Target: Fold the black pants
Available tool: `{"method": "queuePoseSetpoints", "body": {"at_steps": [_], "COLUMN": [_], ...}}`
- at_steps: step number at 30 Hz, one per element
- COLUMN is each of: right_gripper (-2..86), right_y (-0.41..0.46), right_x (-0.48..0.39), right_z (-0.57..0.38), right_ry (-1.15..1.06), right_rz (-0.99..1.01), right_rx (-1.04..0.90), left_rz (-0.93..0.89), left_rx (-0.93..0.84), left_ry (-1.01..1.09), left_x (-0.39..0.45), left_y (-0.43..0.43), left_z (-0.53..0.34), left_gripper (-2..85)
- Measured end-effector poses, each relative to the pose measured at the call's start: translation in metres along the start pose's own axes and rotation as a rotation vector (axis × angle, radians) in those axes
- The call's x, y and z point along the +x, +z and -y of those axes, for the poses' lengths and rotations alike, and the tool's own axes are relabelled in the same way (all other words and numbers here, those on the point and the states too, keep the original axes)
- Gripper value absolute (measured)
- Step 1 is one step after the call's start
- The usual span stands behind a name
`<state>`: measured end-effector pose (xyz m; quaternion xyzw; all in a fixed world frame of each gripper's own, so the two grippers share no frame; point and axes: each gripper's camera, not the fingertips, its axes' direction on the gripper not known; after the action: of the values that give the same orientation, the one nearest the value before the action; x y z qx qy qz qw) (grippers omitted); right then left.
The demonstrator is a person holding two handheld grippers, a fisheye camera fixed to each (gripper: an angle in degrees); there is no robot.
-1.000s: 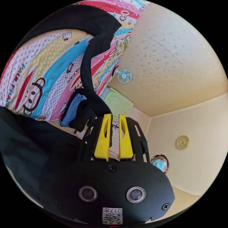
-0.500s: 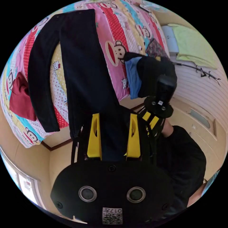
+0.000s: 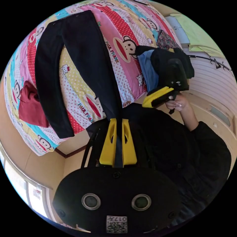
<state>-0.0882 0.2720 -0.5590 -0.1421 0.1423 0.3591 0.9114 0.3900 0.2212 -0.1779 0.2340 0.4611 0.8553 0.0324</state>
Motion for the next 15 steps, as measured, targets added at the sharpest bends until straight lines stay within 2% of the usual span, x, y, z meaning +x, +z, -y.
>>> {"method": "queuePoseSetpoints", "body": {"at_steps": [4,5,7,9,11,13,15], "right_gripper": [4.7,8.4,13.0,15.8,16.3,16.7,16.5], "right_y": [-0.042,-0.053,-0.071,-0.093,-0.099,-0.093,-0.076], "right_x": [0.028,0.037,0.054,0.083,0.105,0.125,0.138], "right_z": [0.061,0.088,0.128,0.168,0.191,0.21,0.228], "right_ry": [0.078,0.107,0.152,0.227,0.3,0.39,0.47], "right_rz": [-0.165,-0.172,-0.121,0.047,0.081,0.021,-0.124], "right_rx": [0.112,0.146,0.234,0.459,0.625,0.709,0.793], "left_rz": [-0.224,-0.286,-0.374,-0.45,-0.548,-0.607,-0.644], "left_rx": [0.097,0.127,0.165,0.193,0.229,0.25,0.26], "left_ry": [-0.087,-0.103,-0.114,-0.12,-0.132,-0.15,-0.165], "left_x": [-0.026,-0.031,-0.036,-0.042,-0.052,-0.062,-0.072], "left_y": [-0.022,-0.03,-0.042,-0.055,-0.075,-0.09,-0.106], "left_z": [-0.031,-0.04,-0.053,-0.064,-0.078,-0.088,-0.099], "left_gripper": [3.7,3.8,4.0,4.0,4.1,4.1,4.2]}}
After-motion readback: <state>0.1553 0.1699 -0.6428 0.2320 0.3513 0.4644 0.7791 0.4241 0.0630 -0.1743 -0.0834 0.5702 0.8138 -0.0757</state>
